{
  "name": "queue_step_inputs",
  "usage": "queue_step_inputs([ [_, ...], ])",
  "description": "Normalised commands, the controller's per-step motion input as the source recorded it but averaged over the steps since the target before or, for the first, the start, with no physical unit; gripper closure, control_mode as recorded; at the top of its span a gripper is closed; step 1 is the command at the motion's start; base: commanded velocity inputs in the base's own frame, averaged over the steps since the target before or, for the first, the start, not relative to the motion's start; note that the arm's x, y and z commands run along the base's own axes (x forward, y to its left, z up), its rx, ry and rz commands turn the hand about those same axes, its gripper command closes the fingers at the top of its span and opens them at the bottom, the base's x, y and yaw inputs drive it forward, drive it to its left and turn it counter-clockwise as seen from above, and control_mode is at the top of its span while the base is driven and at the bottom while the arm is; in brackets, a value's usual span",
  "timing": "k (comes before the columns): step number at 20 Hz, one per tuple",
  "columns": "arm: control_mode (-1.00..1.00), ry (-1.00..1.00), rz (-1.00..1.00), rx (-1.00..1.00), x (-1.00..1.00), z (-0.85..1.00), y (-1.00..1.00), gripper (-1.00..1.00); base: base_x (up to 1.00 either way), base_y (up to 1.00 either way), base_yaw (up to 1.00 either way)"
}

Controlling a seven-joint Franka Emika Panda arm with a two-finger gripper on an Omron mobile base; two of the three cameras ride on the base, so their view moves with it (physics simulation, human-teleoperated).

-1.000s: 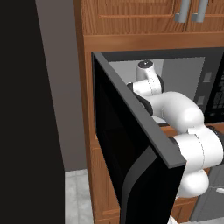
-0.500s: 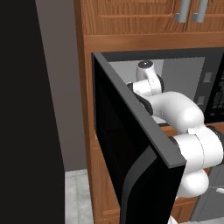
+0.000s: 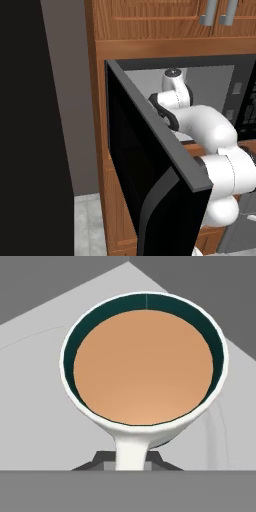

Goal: Pick the cup of tea, navigate to the dining table, and place it on the saucer.

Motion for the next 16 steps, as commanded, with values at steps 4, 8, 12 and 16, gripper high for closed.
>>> queue_step_inputs([
  [4, -1.0, -0.01, 0.13, 0.03, -0.68, 0.0, -0.2, 1.0, 0.0, 0.0, 0.0],
  [8, -1.0, -0.01, 0.19, 0.01, -0.69, 0.0, -0.06, 1.0, 0.0, 0.0, 0.0],
  [12, -1.0, 0.0, 0.21, 0.0, -0.6, 0.06, -0.06, 1.0, 0.0, 0.0, 0.0],
  [16, -1.0, 0.0, 0.23, 0.0, -0.57, 0.14, 0.0, 1.0, 0.0, 0.0, 0.0],
])
